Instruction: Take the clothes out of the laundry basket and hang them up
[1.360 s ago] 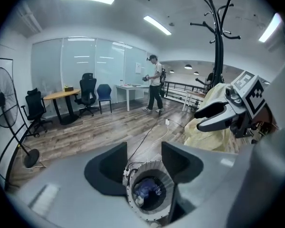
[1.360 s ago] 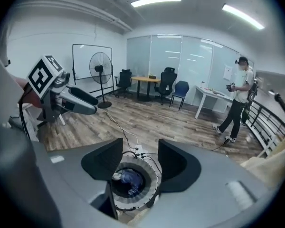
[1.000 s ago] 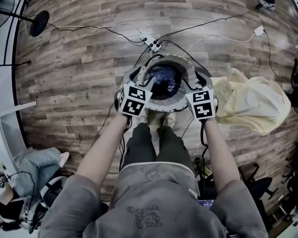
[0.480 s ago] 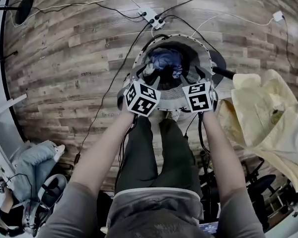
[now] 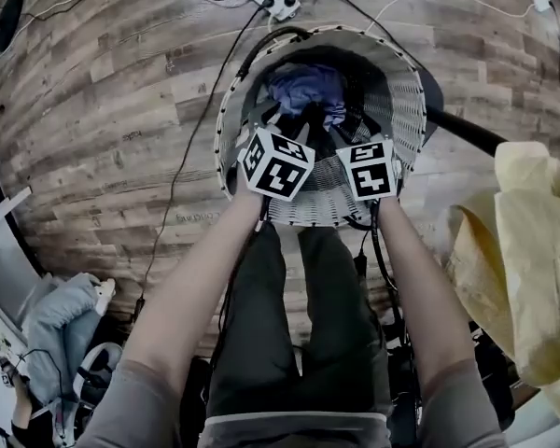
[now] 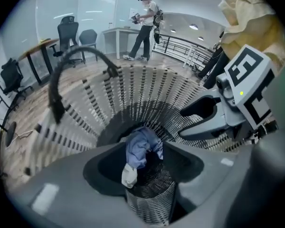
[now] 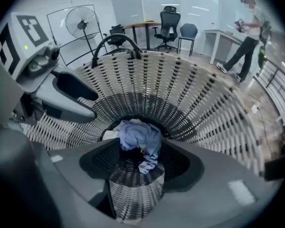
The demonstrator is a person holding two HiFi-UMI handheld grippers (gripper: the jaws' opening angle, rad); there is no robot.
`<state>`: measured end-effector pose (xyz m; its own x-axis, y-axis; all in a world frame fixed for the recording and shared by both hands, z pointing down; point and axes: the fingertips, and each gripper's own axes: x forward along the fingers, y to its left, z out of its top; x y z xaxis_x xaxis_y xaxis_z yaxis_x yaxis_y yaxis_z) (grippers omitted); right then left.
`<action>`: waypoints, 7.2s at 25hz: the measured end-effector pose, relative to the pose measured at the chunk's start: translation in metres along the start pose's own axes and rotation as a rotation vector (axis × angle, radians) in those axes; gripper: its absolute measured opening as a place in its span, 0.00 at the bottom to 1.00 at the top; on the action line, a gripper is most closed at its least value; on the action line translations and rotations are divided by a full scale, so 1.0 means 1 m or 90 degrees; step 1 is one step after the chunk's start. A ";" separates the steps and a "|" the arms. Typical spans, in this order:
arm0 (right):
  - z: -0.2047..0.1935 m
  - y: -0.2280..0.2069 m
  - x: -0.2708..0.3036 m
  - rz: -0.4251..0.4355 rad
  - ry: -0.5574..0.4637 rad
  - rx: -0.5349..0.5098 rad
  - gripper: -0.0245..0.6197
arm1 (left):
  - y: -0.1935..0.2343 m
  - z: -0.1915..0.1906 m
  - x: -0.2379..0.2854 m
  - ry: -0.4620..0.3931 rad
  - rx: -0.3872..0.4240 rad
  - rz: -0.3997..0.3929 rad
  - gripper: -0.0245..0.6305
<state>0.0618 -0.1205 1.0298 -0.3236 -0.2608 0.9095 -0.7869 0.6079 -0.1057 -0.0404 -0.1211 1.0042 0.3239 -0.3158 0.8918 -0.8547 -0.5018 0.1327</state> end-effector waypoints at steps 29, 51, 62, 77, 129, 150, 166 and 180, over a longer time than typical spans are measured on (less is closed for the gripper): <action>-0.079 -0.028 0.223 -0.014 0.026 -0.013 0.61 | 0.047 -0.138 0.219 0.119 -0.113 0.082 0.45; -0.065 -0.059 0.153 -0.050 0.018 0.169 0.13 | 0.055 -0.108 0.142 0.053 -0.265 0.103 0.14; -0.007 -0.037 -0.019 -0.089 -0.077 0.264 0.13 | 0.037 -0.051 -0.010 0.000 -0.265 0.103 0.13; 0.125 0.029 -0.293 -0.090 -0.197 0.060 0.13 | 0.014 0.066 -0.256 -0.109 -0.121 0.064 0.13; 0.235 0.118 -0.739 -0.027 -0.549 0.027 0.13 | -0.078 0.232 -0.665 -0.395 0.051 -0.030 0.12; 0.278 0.048 -1.021 -0.247 -0.793 -0.050 0.13 | -0.207 0.508 -0.828 -0.591 0.328 -0.270 0.12; 0.261 0.037 -1.169 -0.394 -0.919 -0.098 0.13 | -0.295 0.579 -0.952 -0.704 0.457 -0.464 0.12; 0.250 -0.095 -1.154 -0.578 -0.811 0.017 0.13 | -0.376 0.666 -0.884 -0.649 0.407 -0.515 0.12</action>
<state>0.3788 -0.0648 -0.1106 0.0437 -0.9660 -0.2547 -0.9623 -0.1092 0.2490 0.2649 -0.1893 -0.1226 0.9962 -0.0653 -0.0582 -0.0662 -0.9977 -0.0140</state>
